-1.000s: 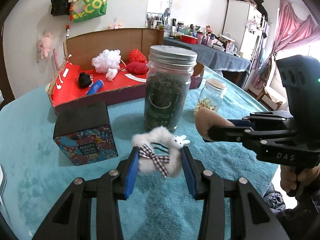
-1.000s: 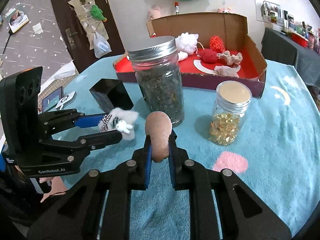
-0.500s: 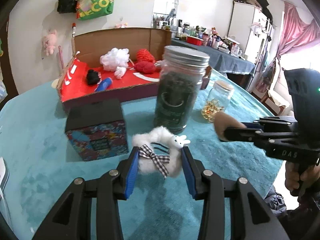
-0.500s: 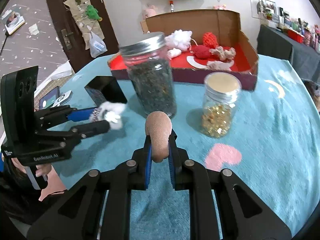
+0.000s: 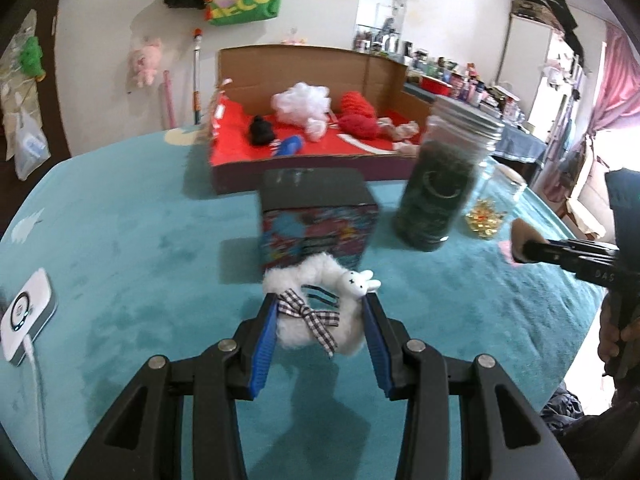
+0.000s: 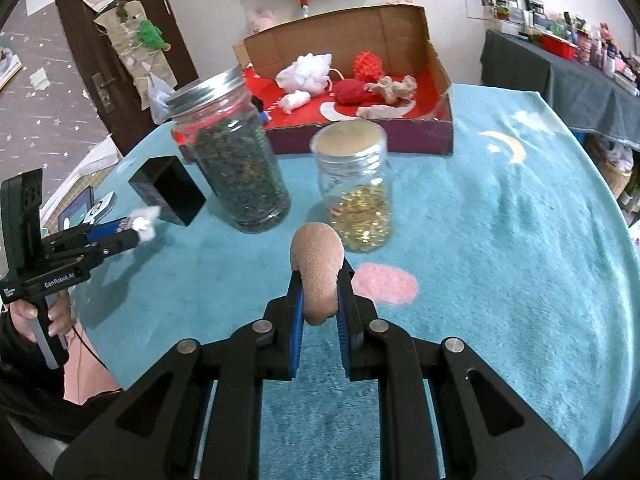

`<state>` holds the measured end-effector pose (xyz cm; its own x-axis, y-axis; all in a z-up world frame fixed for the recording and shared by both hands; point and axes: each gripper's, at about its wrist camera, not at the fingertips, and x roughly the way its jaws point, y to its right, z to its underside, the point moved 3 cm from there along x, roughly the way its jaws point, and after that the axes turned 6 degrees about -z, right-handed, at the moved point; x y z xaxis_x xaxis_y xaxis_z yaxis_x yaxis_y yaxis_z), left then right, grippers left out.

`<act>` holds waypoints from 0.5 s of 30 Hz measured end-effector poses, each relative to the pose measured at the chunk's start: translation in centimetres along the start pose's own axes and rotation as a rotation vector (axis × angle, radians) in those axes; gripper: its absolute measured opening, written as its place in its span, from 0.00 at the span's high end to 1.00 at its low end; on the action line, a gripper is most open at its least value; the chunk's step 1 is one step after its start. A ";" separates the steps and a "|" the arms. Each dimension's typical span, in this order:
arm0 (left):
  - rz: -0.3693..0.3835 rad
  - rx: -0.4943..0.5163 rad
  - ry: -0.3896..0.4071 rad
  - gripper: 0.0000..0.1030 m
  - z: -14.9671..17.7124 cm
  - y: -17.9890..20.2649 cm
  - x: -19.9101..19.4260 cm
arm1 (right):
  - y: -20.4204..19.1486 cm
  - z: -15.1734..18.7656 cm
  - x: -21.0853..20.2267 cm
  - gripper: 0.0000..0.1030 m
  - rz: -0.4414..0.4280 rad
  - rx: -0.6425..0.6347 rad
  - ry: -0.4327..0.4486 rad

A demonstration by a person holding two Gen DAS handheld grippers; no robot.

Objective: Organize soft objects
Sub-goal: 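Lift the scrunchie and tan sponge pad off the table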

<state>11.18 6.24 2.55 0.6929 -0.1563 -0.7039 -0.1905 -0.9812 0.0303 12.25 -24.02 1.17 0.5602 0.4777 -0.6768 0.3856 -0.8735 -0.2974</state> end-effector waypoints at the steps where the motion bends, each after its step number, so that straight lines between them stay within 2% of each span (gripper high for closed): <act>1: -0.011 -0.005 0.000 0.57 0.1 -0.4 -0.1 | 0.2 0.0 0.0 0.86 0.003 0.004 -0.001; 15: -0.095 -0.066 0.005 0.57 0.1 -5.1 0.2 | 2.5 -0.1 -0.7 0.86 0.050 0.037 0.003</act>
<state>12.21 11.25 2.15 0.7090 -0.0627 -0.7024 -0.0780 -0.9969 0.0102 12.90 -26.51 0.98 0.5805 0.4333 -0.6894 0.3292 -0.8992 -0.2880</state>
